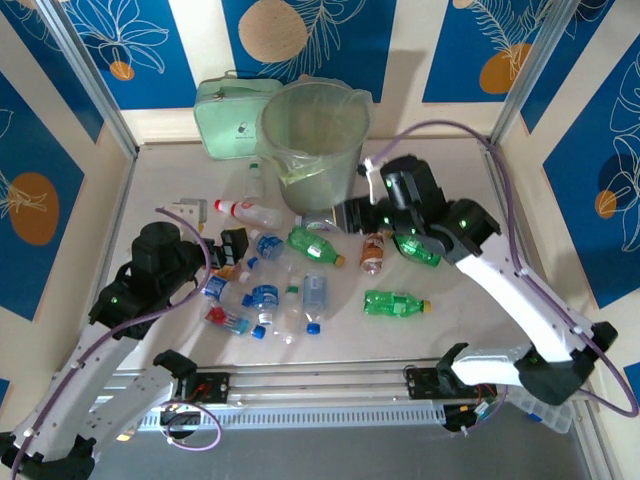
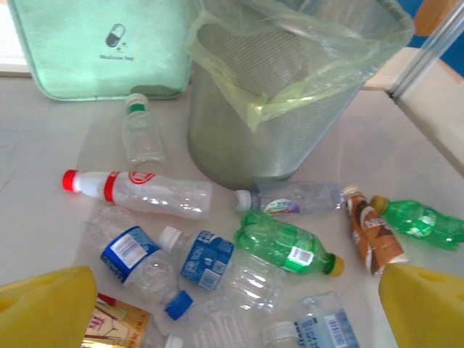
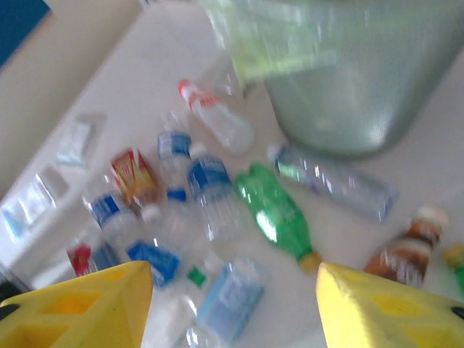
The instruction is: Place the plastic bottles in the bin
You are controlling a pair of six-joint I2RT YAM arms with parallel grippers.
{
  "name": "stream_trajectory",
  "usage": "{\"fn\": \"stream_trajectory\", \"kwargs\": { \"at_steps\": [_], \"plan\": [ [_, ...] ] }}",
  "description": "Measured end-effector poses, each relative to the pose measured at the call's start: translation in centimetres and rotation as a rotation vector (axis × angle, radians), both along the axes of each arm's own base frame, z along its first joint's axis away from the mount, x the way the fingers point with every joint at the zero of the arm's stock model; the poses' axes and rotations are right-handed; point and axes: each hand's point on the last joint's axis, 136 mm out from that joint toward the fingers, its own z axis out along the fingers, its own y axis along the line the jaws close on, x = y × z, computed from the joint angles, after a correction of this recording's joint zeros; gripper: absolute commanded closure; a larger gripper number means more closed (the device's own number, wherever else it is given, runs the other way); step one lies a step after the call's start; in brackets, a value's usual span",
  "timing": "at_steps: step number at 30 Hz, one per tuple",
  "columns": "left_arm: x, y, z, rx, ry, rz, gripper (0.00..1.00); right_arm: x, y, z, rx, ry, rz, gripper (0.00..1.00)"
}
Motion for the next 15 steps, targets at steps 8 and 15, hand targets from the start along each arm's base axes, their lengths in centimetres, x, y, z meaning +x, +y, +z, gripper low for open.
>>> {"fn": "stream_trajectory", "kwargs": {
  "at_steps": [8,15],
  "plan": [
    [-0.4,-1.4,-0.4,-0.110,0.104,-0.027,0.00,-4.7,-8.4,-8.7,0.066,0.366,-0.563,0.39],
    [-1.1,-2.0,-0.9,-0.171,0.158,-0.042,0.00,-8.1,-11.8,-16.0,0.176,0.640,-0.966,0.38]
  ]
}}
